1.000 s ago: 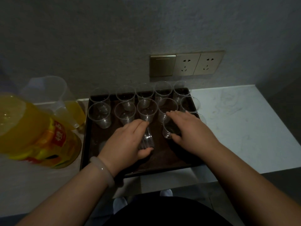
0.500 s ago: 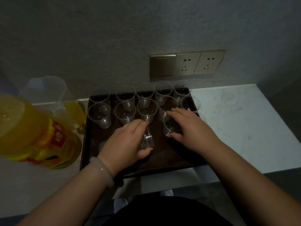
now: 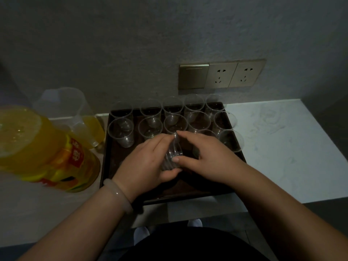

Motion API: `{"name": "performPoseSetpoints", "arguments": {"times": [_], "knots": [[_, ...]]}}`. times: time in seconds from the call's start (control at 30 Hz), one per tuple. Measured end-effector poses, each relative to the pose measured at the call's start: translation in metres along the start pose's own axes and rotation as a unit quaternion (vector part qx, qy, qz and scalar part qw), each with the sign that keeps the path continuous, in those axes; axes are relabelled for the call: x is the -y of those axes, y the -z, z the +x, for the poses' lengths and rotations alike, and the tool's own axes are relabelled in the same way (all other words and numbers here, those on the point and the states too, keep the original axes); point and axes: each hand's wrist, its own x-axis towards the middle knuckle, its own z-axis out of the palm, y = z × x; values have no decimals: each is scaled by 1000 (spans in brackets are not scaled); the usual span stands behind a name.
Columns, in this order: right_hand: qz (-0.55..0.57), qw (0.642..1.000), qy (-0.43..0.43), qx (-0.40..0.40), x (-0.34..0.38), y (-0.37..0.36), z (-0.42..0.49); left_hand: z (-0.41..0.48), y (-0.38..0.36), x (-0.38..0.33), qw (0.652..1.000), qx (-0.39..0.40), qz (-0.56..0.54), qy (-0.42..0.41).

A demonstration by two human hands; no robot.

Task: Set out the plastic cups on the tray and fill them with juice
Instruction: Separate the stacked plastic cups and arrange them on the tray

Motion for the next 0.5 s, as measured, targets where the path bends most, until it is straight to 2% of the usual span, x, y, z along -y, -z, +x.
{"name": "performPoseSetpoints", "arguments": {"times": [0.13, 0.27, 0.43, 0.5], "knots": [[92, 995, -15, 27, 4, -2, 6, -4, 5, 3, 1000, -8, -12, -7], [145, 987, -69, 7, 4, -6, 9, -9, 7, 11, 1000, 14, 17, 17], [78, 990, -86, -85, 4, 8, 6, -18, 6, 25, 996, 42, 47, 57], [9, 994, -77, -83, 5, 12, 5, -21, 6, 27, 996, 47, 50, 63]]}}
